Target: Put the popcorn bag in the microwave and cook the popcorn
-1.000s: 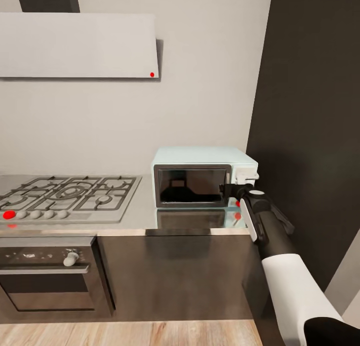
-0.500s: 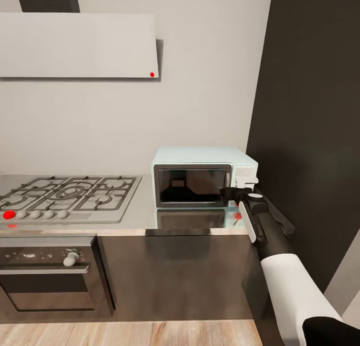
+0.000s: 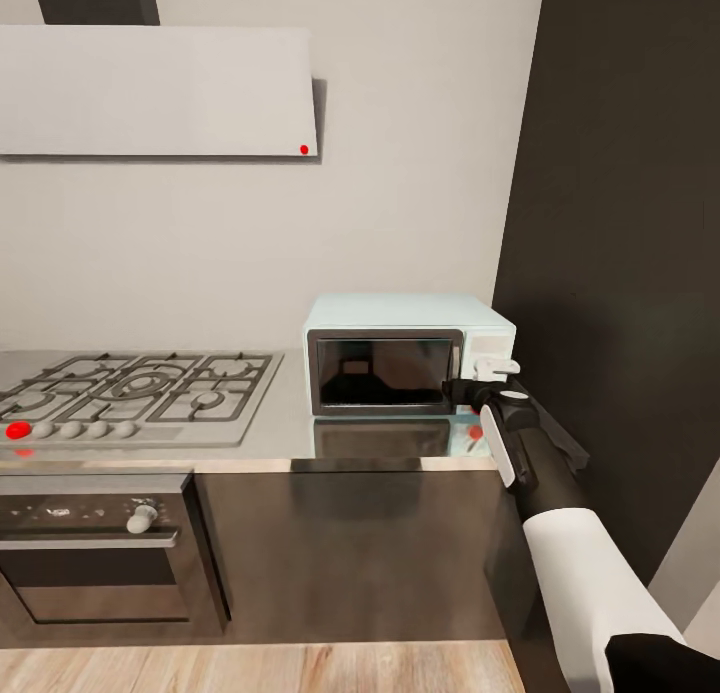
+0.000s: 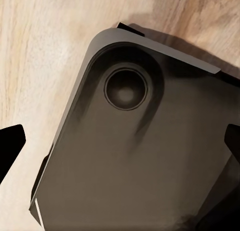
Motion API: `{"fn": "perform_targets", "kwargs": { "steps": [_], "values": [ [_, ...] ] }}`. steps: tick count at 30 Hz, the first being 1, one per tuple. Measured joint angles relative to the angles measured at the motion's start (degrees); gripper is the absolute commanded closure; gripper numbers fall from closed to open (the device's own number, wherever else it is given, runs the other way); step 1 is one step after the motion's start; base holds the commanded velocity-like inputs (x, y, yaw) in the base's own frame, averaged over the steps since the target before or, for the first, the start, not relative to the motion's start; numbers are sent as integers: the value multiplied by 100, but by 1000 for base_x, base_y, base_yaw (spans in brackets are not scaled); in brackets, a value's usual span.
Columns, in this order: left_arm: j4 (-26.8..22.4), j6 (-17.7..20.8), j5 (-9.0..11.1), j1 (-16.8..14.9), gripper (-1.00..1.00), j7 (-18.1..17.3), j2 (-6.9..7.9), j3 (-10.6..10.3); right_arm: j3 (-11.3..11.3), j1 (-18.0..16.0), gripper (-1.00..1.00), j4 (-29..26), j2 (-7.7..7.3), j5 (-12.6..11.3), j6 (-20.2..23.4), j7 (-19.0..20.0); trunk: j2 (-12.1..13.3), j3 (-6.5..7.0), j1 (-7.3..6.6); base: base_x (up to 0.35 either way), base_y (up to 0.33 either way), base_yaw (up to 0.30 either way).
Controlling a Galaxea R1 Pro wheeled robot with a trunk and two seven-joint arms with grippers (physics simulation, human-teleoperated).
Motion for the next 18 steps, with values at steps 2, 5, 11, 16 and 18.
{"fn": "perform_targets", "kwargs": {
  "steps": [2,5,11,16,18],
  "values": [
    [-5,-5,6,0,-100,0,0,0,2,0,-100,0,0,-1,0,-1,0,0,0,0,0,0],
    [-8,-6,8,0,-100,0,0,0,4,0,-100,0,5,2,-1,-3,0,0,0,0,0,0],
    [-9,-4,3,0,-100,-2,0,-6,5,0,-100,0,12,26,0,2,0,0,0,0,0,0],
    [-8,-6,-3,0,-100,-4,0,-15,12,0,-100,0,13,29,0,3,0,0,-1,90,0,0],
    [-6,-2,1,0,-100,-4,0,-10,13,0,-100,6,13,16,0,4,0,0,-1,48,0,0]
  ]
}}
